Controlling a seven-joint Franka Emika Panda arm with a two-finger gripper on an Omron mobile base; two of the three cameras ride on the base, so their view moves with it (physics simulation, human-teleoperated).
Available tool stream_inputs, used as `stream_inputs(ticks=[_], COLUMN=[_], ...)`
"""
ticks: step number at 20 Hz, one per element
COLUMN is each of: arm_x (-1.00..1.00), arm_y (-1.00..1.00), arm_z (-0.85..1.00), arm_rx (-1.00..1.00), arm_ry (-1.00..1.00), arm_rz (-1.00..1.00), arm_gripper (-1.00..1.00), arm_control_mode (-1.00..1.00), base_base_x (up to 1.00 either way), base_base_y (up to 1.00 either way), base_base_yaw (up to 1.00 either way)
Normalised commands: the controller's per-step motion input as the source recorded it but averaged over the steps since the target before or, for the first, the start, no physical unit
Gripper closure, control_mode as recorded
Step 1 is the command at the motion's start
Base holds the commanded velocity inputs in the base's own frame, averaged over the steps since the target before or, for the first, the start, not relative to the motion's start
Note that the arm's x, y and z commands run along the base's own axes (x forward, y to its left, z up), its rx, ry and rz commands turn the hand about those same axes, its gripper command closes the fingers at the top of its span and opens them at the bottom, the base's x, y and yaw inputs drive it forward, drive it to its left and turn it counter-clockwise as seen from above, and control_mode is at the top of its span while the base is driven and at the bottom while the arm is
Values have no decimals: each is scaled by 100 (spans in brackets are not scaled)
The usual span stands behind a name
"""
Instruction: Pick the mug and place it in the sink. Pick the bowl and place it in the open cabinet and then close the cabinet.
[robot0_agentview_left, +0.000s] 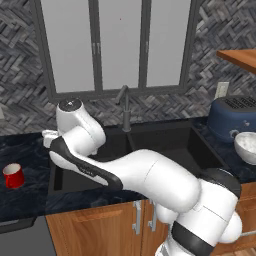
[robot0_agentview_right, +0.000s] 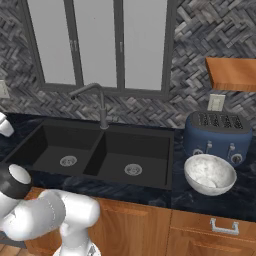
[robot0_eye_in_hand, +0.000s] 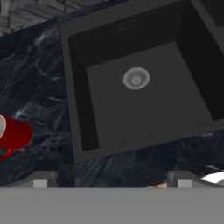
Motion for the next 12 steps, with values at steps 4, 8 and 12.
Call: stream_inputs(ticks=[4,8,12], arm_x=[14,35,31], arm_y=[95,88,78], arm_z=[-34,-60,-44], arm_rx=[0,0,1], arm_ry=[8,2,1], arm_rz=[0,0,0], arm_gripper=[-100,-100,-100], arm_control_mode=[-100,-100,-100], base_base_x=[0,0,0], base_base_y=[0,0,0], base_base_yaw=[0,0,0])
